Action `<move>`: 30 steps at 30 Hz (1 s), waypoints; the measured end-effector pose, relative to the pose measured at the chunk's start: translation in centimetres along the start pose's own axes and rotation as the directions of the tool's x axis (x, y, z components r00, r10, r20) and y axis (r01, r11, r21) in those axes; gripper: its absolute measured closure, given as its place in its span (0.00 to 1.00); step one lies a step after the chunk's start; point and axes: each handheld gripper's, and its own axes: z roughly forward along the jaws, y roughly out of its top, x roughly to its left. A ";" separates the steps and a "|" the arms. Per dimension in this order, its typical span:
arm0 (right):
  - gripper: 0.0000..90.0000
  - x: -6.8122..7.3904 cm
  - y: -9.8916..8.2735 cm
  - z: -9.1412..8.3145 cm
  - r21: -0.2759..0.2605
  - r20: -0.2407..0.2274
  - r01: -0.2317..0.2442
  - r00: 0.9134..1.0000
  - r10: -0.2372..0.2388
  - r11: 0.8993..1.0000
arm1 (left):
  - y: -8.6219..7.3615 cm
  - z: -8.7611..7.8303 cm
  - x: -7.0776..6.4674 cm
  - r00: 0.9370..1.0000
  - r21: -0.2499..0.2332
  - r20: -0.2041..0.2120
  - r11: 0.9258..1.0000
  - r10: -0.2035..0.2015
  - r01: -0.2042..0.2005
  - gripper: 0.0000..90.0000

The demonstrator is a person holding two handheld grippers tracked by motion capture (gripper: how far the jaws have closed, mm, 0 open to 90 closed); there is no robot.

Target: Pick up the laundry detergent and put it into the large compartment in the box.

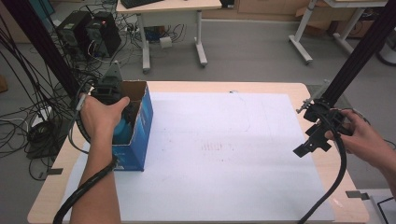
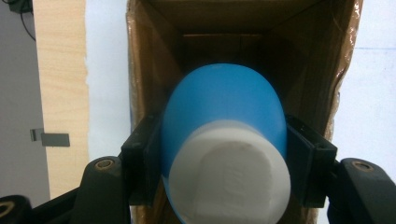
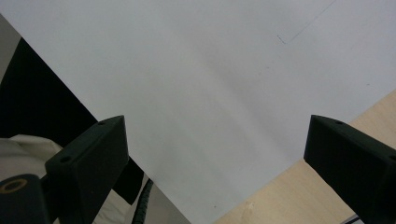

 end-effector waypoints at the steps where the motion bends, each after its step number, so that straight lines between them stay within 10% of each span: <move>1: 0.07 0.0 0.0 0.0 0.000 0.000 -0.001 1.000 0.001 1.000 | 0.1 0.1 0.0 1.000 0.003 -0.001 1.000 0.002 -0.002 0.43; 30: 0.07 -0.1 0.6 0.6 0.009 -0.008 0.004 1.000 -0.004 1.000 | 0.1 1.7 0.2 1.000 0.015 0.011 1.000 -0.008 0.008 0.42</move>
